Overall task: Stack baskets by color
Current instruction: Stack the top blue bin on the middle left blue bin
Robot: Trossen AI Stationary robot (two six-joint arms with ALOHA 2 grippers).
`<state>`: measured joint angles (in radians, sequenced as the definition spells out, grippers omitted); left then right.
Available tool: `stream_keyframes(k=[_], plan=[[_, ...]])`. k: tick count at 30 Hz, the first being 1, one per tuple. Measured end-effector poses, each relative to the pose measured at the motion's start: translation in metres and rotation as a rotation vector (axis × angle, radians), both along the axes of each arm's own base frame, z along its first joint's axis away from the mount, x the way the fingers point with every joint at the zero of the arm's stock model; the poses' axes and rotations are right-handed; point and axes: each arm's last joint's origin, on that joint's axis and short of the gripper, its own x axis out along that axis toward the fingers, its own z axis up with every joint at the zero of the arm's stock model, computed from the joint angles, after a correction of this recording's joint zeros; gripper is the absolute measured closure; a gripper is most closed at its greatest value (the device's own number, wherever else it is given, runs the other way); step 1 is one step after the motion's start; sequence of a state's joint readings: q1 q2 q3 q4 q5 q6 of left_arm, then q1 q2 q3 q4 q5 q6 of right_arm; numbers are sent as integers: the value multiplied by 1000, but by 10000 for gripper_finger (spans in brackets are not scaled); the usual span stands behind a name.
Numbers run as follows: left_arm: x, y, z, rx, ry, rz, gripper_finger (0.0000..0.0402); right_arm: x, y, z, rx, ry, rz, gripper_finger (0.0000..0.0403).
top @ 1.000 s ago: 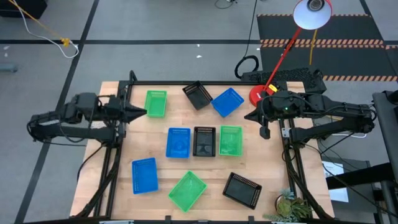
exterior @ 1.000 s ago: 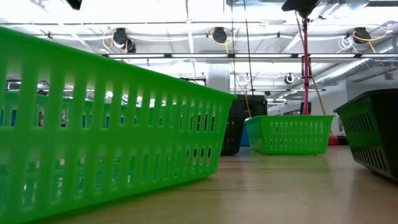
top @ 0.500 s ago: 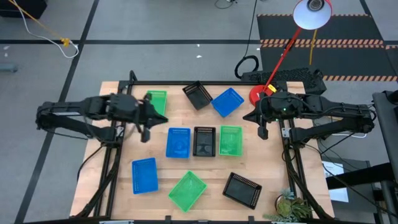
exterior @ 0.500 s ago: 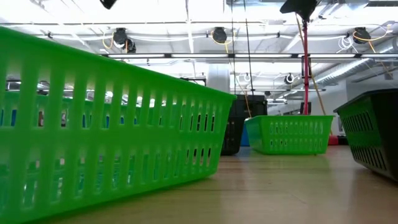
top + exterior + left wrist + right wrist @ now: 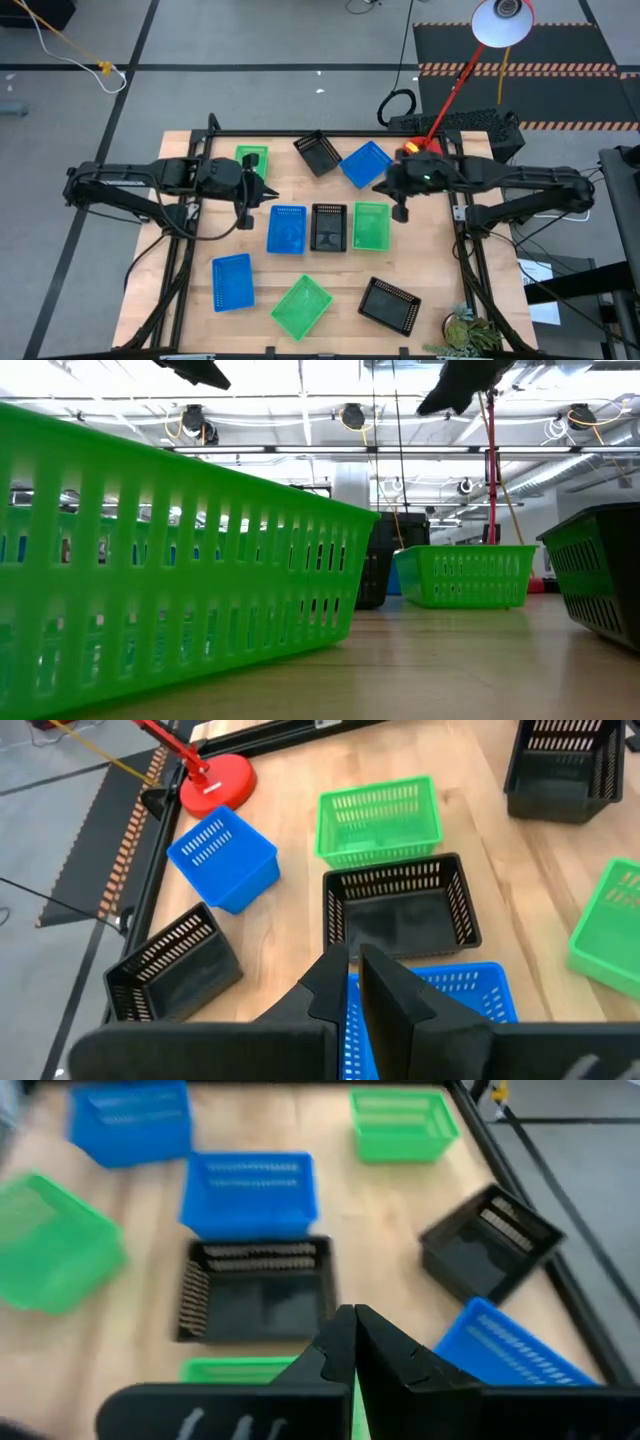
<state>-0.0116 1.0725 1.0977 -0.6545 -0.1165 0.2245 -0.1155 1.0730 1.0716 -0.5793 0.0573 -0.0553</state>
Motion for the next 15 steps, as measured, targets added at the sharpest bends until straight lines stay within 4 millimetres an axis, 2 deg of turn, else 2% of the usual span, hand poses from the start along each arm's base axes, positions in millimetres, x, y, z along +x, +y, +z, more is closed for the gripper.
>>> stream_keyframes(k=[8, 15], plan=[[0, 0, 0, 1, 1, -1, 371, 23, -50, -23, -110, 159, -50, 396], [0, 0, 0, 1, 2, -1, 371, 30, -88, -59, -104, 349, -61, 346]])
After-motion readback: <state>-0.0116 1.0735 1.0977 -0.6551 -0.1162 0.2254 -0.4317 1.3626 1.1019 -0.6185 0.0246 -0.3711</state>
